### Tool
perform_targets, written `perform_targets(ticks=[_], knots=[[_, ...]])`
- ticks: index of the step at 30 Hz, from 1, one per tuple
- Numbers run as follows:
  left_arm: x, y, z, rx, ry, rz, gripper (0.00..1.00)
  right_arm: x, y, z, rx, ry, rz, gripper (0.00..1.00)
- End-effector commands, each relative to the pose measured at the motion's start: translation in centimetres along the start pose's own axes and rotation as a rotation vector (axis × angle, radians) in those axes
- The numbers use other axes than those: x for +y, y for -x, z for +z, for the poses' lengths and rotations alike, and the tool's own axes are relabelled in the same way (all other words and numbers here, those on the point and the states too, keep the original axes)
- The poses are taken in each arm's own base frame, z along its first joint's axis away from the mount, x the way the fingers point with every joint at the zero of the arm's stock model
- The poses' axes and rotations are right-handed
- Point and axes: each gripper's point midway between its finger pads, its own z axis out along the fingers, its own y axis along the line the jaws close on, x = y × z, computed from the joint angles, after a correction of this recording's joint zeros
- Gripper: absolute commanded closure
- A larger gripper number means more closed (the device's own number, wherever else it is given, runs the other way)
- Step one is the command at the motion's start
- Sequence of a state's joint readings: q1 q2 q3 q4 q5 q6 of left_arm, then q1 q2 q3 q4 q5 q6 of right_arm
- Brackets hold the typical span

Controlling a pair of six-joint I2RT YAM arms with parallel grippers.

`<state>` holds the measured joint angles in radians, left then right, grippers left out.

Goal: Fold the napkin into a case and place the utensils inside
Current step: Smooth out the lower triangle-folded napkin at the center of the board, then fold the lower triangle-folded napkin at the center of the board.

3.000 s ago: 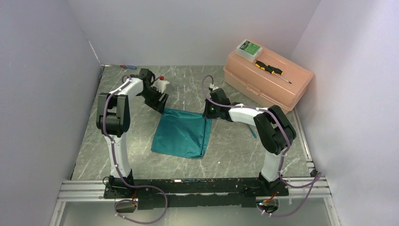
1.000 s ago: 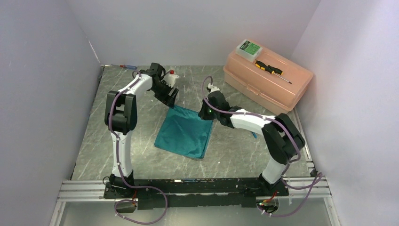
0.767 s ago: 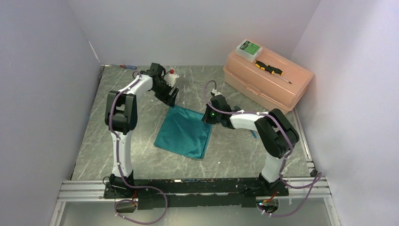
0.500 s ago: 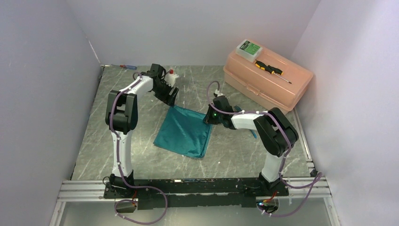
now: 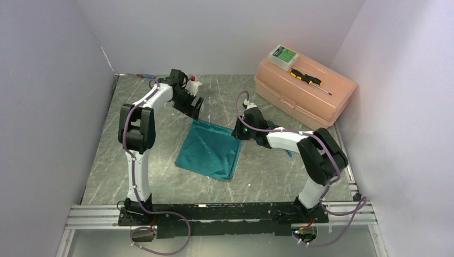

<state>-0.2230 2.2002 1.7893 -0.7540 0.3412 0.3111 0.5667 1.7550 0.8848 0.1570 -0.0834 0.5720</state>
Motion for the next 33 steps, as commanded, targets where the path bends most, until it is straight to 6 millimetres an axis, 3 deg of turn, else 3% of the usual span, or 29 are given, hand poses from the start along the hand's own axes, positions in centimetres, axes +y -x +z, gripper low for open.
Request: perform_targets(ticks=[1,3,6,9,10,17,22,26,33], knots=[[-2.4,4.7,-8.7,-0.165,-0.002,0.046,0.06,4.3,3.8,-4.2,-0.139,0.052,-0.241,0.64],[-2.7,6.0,-12.1,-0.231,0.020,0.063,0.06,5.5,3.6,-5.7,-0.161,0.031,-0.389,0.50],[-1.3,7.2,-16.6,-0.305,0.129,0.054,0.06,7.5,1.5,-8.2,-0.180,0.055,-0.682,0.40],[1.5,6.2,-18.3,-0.318,0.277,0.066,0.06,8.2,-1.1,-10.2,-0.182,0.086,-0.990,0.22],[1.5,5.6,-18.6,-0.318,0.265,0.090,0.06,8.3,-2.0,-10.7,-0.154,0.101,-1.051,0.21],[-3.0,-2.6,-14.5,-0.152,0.013,0.180,0.06,8.0,-6.6,-12.4,0.002,0.218,-1.253,0.22],[-5.8,-5.7,-12.2,-0.135,-0.170,0.078,0.06,6.7,-10.6,-11.3,0.103,0.250,-1.397,0.25],[-6.3,-5.7,-11.0,-0.120,-0.234,0.040,0.06,5.9,-12.8,-10.6,0.151,0.233,-1.518,0.27],[-6.5,-2.2,-9.0,-0.129,-0.241,0.056,0.06,6.9,-13.6,-9.7,0.082,0.237,-1.630,0.29]])
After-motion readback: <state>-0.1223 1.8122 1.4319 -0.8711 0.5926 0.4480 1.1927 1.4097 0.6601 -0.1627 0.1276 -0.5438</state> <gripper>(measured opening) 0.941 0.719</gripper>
